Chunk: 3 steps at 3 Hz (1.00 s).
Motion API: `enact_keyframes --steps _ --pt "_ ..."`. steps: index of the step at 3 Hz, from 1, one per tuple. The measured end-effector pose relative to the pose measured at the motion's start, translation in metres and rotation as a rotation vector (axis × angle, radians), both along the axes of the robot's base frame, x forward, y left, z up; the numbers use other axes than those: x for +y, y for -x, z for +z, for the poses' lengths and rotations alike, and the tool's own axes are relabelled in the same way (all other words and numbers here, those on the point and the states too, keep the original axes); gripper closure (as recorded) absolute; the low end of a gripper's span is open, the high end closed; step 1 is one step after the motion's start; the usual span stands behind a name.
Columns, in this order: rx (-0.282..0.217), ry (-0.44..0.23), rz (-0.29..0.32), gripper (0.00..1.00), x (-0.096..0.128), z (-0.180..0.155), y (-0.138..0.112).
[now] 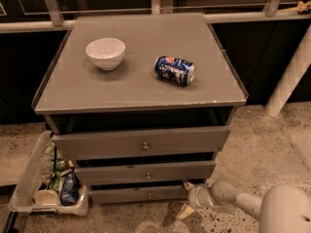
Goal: Open bottom drawer
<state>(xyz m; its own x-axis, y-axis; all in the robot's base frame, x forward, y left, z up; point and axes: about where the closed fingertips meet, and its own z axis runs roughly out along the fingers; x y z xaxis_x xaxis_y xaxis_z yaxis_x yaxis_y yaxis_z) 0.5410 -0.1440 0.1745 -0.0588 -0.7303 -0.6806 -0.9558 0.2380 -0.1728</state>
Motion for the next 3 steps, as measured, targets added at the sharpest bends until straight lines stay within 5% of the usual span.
enact_keyframes --steps 2,3 --pt "-0.045 0.025 -0.051 0.00 0.000 -0.011 -0.009" --pt "-0.104 0.012 -0.022 0.00 0.004 -0.003 -0.043"
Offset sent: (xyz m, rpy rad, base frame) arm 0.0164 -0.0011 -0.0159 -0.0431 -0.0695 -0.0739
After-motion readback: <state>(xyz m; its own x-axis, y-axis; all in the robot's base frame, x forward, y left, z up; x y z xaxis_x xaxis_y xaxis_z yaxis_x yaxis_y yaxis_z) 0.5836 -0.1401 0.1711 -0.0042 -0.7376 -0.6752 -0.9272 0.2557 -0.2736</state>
